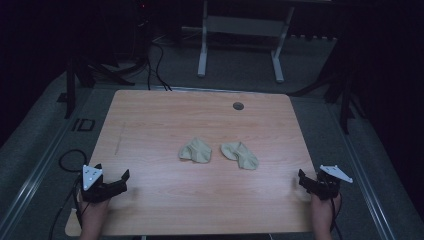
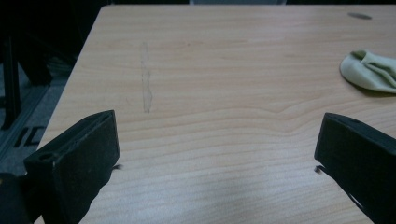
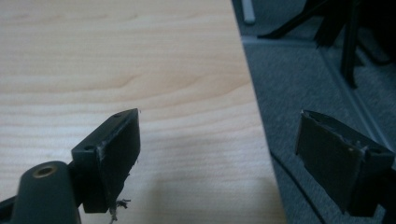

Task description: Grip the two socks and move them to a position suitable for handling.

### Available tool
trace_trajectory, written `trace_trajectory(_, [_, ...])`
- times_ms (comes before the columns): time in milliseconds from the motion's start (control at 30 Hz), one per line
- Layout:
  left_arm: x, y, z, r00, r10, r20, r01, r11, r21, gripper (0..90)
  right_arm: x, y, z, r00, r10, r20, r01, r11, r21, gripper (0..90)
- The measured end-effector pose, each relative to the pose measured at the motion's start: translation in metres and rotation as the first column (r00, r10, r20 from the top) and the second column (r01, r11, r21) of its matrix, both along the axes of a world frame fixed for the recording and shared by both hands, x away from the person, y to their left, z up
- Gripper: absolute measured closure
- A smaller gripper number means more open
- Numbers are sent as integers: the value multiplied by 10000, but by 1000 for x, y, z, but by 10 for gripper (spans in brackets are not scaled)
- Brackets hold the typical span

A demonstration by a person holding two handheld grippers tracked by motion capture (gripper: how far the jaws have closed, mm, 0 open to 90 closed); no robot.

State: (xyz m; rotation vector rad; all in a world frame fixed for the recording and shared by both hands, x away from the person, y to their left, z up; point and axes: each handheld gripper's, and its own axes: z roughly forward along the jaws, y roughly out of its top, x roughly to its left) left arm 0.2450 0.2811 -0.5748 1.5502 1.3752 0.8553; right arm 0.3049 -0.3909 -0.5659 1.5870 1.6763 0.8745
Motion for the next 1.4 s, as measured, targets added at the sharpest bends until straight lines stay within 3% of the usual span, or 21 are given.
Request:
trace_trajectory(333, [3, -1, -1, 9996, -154, -245, 155, 9999, 52, 0, 5, 4, 3, 9970, 479, -607, -478, 9989, 31, 141])
trace_trajectory(500, [1, 0, 1, 9999, -101, -124, 101, 9999, 7, 0, 10, 10, 8, 9888, 1096, -1013, -1086, 9940, 159, 141])
trace_trajectory(700, [0, -2, 3, 9998, -167, -52, 167, 9998, -131, 0, 20, 25, 15, 9590, 2121, -1882, -2134, 9769, 135, 141])
trace_trajectory(767, [0, -3, 3, 9998, -209, -43, 209, 9997, -122, 0, 22, 30, 18, 9524, 2367, -1921, -2339, 9715, 377, 140])
trace_trajectory(867, [0, -4, 4, 9996, -261, -77, 259, 9994, -218, 0, 25, 38, 23, 9327, 2993, -2012, -2879, 9539, 847, 140])
trace_trajectory(933, [-1, -4, 4, 9996, -290, -62, 289, 9994, -210, 0, 29, 44, 27, 9289, 3036, -2120, -2865, 9520, 1081, 141])
trace_trajectory(1000, [-1, -5, 4, 9995, -296, -72, 294, 9994, -203, 0, 33, 49, 31, 9202, 3354, -2020, -3128, 9400, 1360, 141])
trace_trajectory(1100, [-1, -6, 4, 9993, -349, -118, 345, 9990, -268, 0, 40, 62, 36, 9016, 3752, -2153, -3561, 9263, 1230, 138])
trace_trajectory(1133, [-1, -6, 4, 9993, -349, -118, 345, 9990, -268, 0, 40, 62, 36, 9016, 3752, -2153, -3561, 9263, 1230, 138])
trace_trajectory(1167, [-1, -7, 4, 9992, -379, -110, 376, 9989, -268, 0, 47, 77, 41, 8860, 4076, -2211, -3923, 9131, 1109, 134])
trace_trajectory(1300, [-1, -9, 4, 9988, -468, -121, 464, 9985, -304, 0, 55, 94, 43, 8670, 4433, -2276, -4281, 8964, 1150, 129])
trace_trajectory(1400, [-1, -9, 4, 9985, -522, -146, 518, 9983, -285, 0, 63, 106, 43, 8576, 4588, -2326, -4423, 8886, 1220, 131])
